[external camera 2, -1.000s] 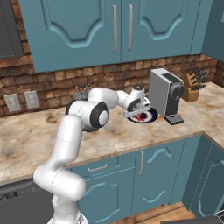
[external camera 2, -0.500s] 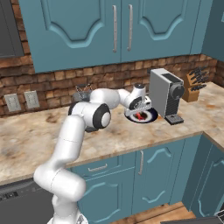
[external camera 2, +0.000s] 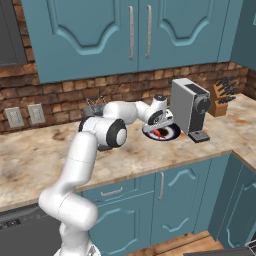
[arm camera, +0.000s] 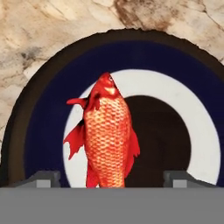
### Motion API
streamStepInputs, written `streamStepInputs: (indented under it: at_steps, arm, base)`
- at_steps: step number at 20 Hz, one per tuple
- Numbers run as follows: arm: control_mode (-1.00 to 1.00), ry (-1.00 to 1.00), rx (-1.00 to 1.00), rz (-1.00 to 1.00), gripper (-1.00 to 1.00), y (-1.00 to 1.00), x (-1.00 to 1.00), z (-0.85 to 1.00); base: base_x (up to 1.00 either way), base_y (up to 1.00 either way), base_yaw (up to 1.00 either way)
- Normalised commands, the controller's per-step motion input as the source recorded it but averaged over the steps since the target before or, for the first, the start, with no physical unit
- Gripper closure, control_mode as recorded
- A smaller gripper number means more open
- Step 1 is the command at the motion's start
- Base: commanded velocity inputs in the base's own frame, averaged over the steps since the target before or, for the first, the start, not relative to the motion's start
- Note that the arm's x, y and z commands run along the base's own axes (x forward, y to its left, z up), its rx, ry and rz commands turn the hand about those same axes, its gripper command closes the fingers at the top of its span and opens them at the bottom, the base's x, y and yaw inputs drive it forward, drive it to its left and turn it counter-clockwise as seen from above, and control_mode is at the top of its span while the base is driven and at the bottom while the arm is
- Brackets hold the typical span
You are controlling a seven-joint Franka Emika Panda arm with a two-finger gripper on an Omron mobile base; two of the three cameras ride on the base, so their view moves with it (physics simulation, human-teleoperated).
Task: Take the fish from the oven and place it on the plate on the counter.
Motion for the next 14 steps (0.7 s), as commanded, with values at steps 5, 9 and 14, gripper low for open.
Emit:
streamStepInputs:
  at_steps: [5,9,14]
  arm:
    - [-1.0,-0.12,0.0,0.03,-1.0,0.0,-0.79,0.23]
    - [-1.0,-0.15,0.0,0.02,-1.0,0.0,-1.0,0.47]
    - [-1.0,-0.06,-0.01,0.0,-1.0,0.0,-1.0,0.52]
  base:
    - [0.0,0.0,0.0]
    - [0.0,0.0,0.0]
    - [0.0,0.0,0.0]
